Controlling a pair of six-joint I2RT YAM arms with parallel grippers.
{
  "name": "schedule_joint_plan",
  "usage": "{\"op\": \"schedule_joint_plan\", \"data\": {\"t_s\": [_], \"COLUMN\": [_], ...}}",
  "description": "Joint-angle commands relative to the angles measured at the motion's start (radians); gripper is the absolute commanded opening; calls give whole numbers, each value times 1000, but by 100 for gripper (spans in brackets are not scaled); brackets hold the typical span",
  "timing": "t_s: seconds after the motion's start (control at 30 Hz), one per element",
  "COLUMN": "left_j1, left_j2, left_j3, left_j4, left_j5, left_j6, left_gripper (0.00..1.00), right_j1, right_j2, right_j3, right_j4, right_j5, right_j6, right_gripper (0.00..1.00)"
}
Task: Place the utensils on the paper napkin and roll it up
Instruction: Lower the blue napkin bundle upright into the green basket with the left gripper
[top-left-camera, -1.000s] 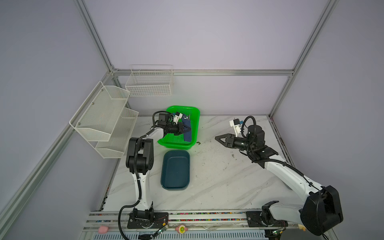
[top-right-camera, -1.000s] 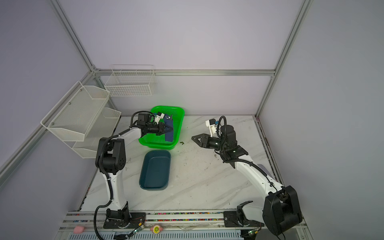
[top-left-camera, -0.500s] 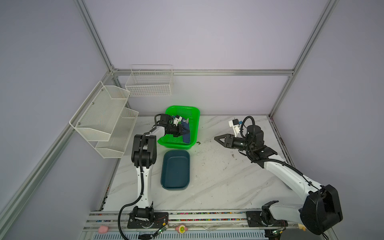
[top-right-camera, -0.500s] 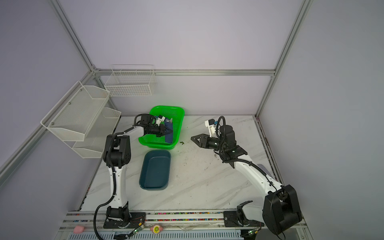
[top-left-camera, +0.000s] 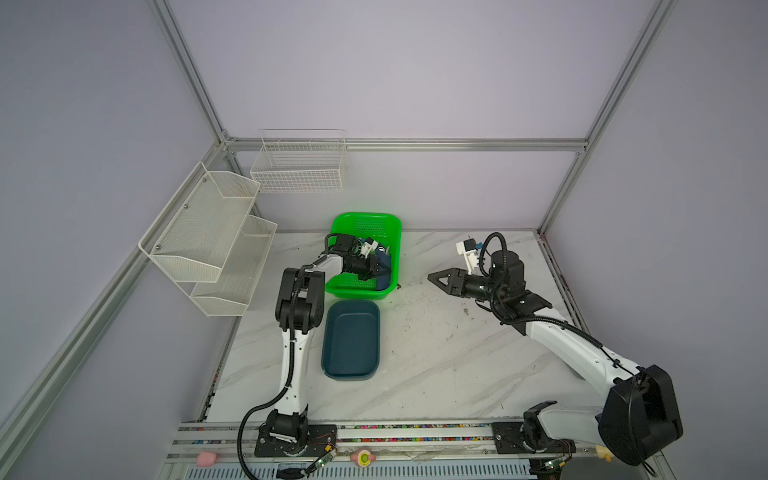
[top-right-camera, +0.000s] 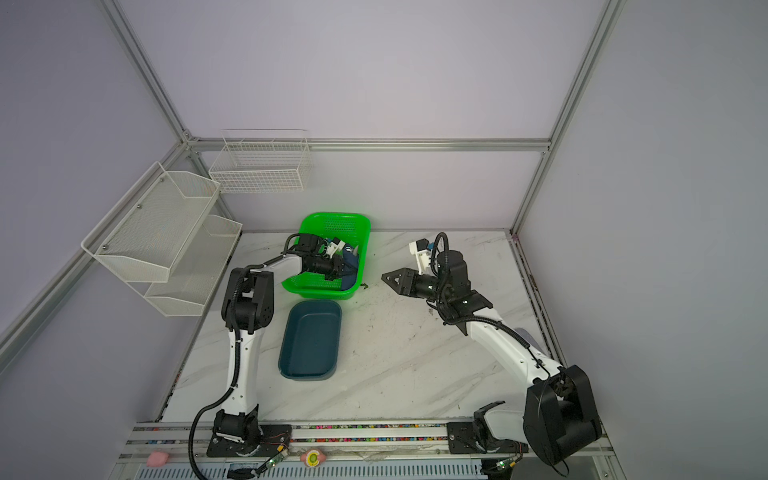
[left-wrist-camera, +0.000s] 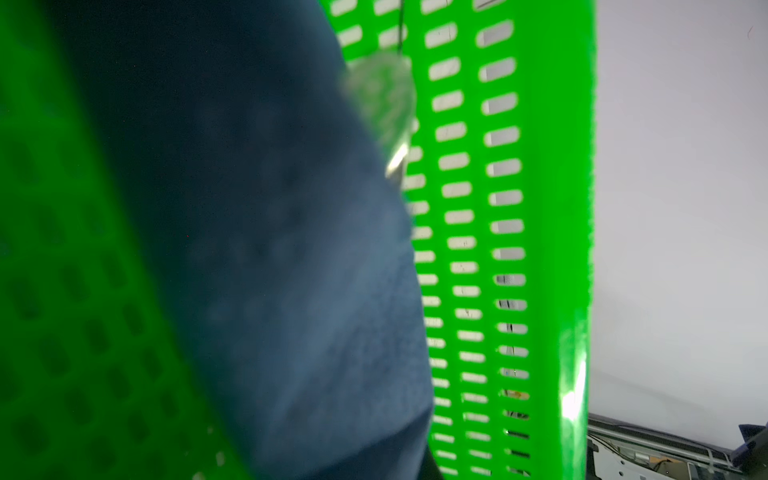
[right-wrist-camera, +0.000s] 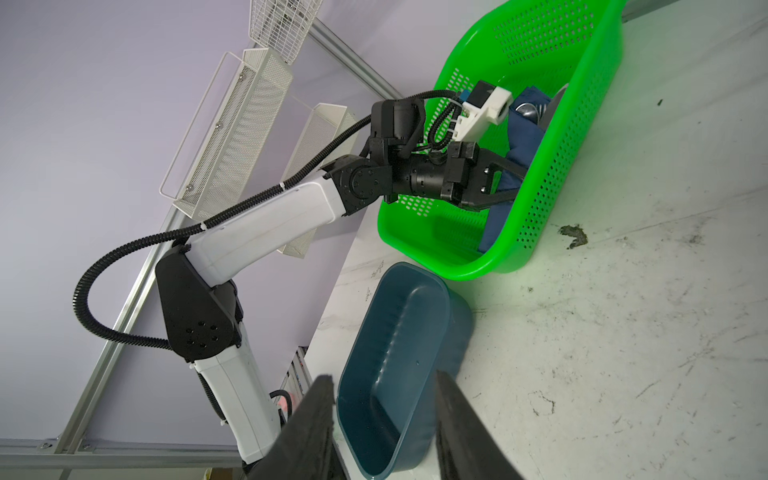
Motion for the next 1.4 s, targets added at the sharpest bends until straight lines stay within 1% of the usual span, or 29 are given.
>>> {"op": "schedule_joint_plan", "data": {"t_s": [0.0,0.17,0.3,0.4,0.53,0.7,0.77,0.9,0.97,1.07,1.17,1.23,1.37], "left_j1": [-24,-25,-18,-18,-19,-18,-18,-18,-19,-20,-25,-27,-31], "left_j2": [-9,-7,20,40,63,98,109,124,128,131,151,160,176], "left_j3": [99,87,106,114,114,113,110,119,127,170,247,264,275], "left_j4": [35,71,87,121,198,337,384,388,360,192,1,-39,-56], "left_j5": [60,41,37,36,60,142,160,150,136,88,48,35,36], "left_j6": [-25,-60,-95,-142,-222,-377,-433,-474,-467,-360,-257,-239,-242], "left_gripper": [1,1,1,1,1,3,3,6,6,7,7,8,8], "right_j1": [6,5,7,6,5,7,6,6,6,6,6,5,5], "right_j2": [25,51,56,55,58,66,67,67,67,66,61,62,67], "right_j3": [5,-1,-1,-1,-6,-3,-6,-4,-1,-1,-8,-10,0], "right_j4": [45,48,45,39,40,33,32,21,12,-1,-3,0,-18], "right_j5": [26,38,44,49,54,56,57,55,58,64,68,69,71], "right_j6": [-11,-8,-8,-10,-7,-8,-9,-16,-21,-27,-28,-27,-33], "right_gripper": [42,42,42,42,42,42,42,42,42,42,42,42,42]}}
